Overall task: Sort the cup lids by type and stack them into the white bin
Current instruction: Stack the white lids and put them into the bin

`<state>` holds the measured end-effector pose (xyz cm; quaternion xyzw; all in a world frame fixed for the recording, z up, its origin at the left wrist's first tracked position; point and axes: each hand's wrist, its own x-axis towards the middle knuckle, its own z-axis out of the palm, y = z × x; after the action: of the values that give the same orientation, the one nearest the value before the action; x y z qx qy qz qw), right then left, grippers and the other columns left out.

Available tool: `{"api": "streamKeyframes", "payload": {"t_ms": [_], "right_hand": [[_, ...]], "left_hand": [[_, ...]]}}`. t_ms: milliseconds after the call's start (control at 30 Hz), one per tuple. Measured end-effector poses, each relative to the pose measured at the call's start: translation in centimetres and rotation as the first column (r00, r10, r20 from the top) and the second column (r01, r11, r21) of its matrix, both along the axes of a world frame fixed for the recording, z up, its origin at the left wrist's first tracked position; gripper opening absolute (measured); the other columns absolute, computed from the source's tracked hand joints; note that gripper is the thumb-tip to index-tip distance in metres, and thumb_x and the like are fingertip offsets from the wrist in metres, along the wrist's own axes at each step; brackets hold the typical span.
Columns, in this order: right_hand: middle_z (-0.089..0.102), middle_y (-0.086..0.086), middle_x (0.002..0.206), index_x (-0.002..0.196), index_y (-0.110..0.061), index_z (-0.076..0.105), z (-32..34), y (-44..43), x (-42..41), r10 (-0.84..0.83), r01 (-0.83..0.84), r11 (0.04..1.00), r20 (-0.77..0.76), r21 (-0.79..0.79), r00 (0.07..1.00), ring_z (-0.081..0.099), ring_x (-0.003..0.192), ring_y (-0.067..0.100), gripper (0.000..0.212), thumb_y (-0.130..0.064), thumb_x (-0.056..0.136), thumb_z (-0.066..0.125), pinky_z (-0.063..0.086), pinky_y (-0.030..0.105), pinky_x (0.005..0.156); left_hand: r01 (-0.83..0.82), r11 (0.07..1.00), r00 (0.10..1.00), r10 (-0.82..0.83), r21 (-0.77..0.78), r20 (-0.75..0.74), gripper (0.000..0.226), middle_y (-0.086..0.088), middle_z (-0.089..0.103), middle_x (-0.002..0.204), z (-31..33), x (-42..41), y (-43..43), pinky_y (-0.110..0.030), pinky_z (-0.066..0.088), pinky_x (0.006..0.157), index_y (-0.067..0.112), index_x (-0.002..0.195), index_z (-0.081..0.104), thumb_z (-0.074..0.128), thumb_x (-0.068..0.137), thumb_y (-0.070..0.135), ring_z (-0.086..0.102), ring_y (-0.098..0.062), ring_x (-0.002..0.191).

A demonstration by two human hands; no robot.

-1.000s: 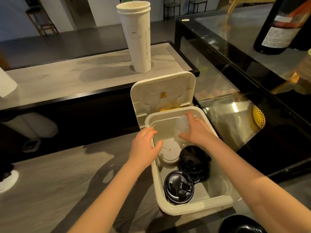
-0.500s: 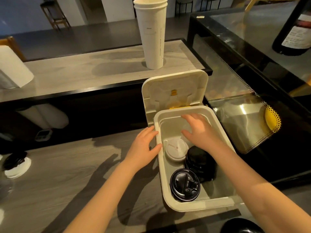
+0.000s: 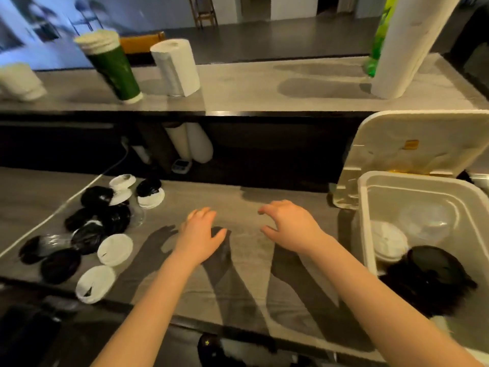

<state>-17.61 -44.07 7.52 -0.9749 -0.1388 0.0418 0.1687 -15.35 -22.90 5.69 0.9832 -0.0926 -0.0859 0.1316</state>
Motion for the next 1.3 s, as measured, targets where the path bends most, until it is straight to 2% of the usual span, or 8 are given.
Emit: {"api": "streamKeyframes", "payload": {"t_ms": [200,467,700,800,967,1133,1200,1300], "right_hand": [[0.055,0.004,0.129,0.133,-0.021,0.047,-1.8,10.9,3.1,0.078,-0.079,0.997,-0.130,-0.001,0.988,0.052,0.116,0.024,0.043,-0.036,0.093,0.051,0.045,0.035,0.088],[0.054,0.006,0.129,0.130,-0.019,0.049,-6.1,23.1,7.1,0.131,-0.137,0.991,-0.256,-0.003,0.958,0.052,0.116,0.027,0.042,-0.034,0.091,0.053,0.047,0.036,0.088],[0.055,0.013,0.118,0.119,-0.009,0.054,-9.8,31.5,8.8,0.189,-0.173,0.982,-0.346,0.078,0.919,0.053,0.110,0.029,0.036,-0.027,0.088,0.056,0.042,0.033,0.086],[0.057,0.016,0.113,0.112,-0.007,0.056,-10.8,33.6,8.9,0.197,-0.168,0.980,-0.351,0.110,0.915,0.053,0.106,0.031,0.031,-0.026,0.087,0.058,0.041,0.034,0.085],[0.060,0.013,0.109,0.112,-0.010,0.058,-11.5,34.9,8.6,0.166,-0.130,0.983,-0.330,0.127,0.929,0.055,0.101,0.029,0.029,-0.027,0.089,0.056,0.041,0.033,0.081],[0.066,0.003,0.100,0.108,-0.017,0.062,-10.7,35.5,9.0,0.083,0.019,0.966,-0.378,0.259,0.922,0.060,0.092,0.019,0.024,-0.022,0.085,0.058,0.049,0.033,0.079],[0.066,0.001,0.102,0.114,-0.016,0.062,-9.3,35.8,9.2,0.077,0.105,0.911,-0.415,0.399,0.907,0.060,0.091,0.015,0.027,-0.029,0.091,0.059,0.049,0.028,0.079],[0.066,0.003,0.099,0.115,-0.019,0.059,-6.6,35.8,9.4,0.140,0.254,0.727,-0.501,0.638,0.854,0.061,0.087,0.012,0.024,-0.027,0.092,0.058,0.048,0.019,0.071]], "left_hand": [[-0.104,0.994,0.989,0.107,0.038,-0.097,0.054,-0.005,0.033,0.148,-1.6,1.2,11.2,-0.032,0.024,0.111,0.012,0.142,0.035,0.048,0.095,0.037,0.026,-0.023,0.138],[-0.211,0.966,0.955,0.236,0.148,-0.180,0.058,-0.004,0.038,0.141,-5.7,1.9,24.5,-0.039,0.037,0.101,0.014,0.138,0.039,0.052,0.090,0.044,0.034,-0.026,0.130],[-0.192,0.940,0.911,0.278,0.284,-0.305,0.102,-0.005,0.030,0.143,-8.2,1.9,31.8,-0.040,0.034,0.104,0.015,0.142,0.026,0.063,0.066,0.071,0.028,-0.027,0.133],[-0.134,0.942,0.894,0.249,0.309,-0.373,0.106,-0.007,0.030,0.143,-9.3,1.5,32.7,-0.040,0.034,0.104,0.013,0.140,0.026,0.069,0.060,0.068,0.027,-0.028,0.133],[-0.133,0.960,0.908,0.217,0.245,-0.358,0.098,-0.007,0.029,0.140,-10.2,1.1,33.4,-0.041,0.034,0.105,0.013,0.136,0.029,0.074,0.061,0.057,0.024,-0.030,0.136],[-0.133,0.984,0.933,0.164,0.114,-0.321,0.093,-0.002,0.031,0.129,-7.9,1.0,34.1,-0.033,0.041,0.092,0.016,0.131,0.031,0.072,0.061,0.061,0.039,-0.023,0.120],[-0.137,0.990,0.965,0.139,0.023,-0.223,0.094,-0.001,0.028,0.129,-6.2,1.6,33.6,-0.031,0.040,0.091,0.017,0.134,0.027,0.072,0.063,0.059,0.039,-0.022,0.120],[-0.130,0.987,0.990,0.124,-0.091,-0.063,0.099,-0.002,0.022,0.137,-3.8,3.6,31.8,-0.033,0.036,0.099,0.017,0.142,0.017,0.071,0.068,0.053,0.030,-0.023,0.127]]}}
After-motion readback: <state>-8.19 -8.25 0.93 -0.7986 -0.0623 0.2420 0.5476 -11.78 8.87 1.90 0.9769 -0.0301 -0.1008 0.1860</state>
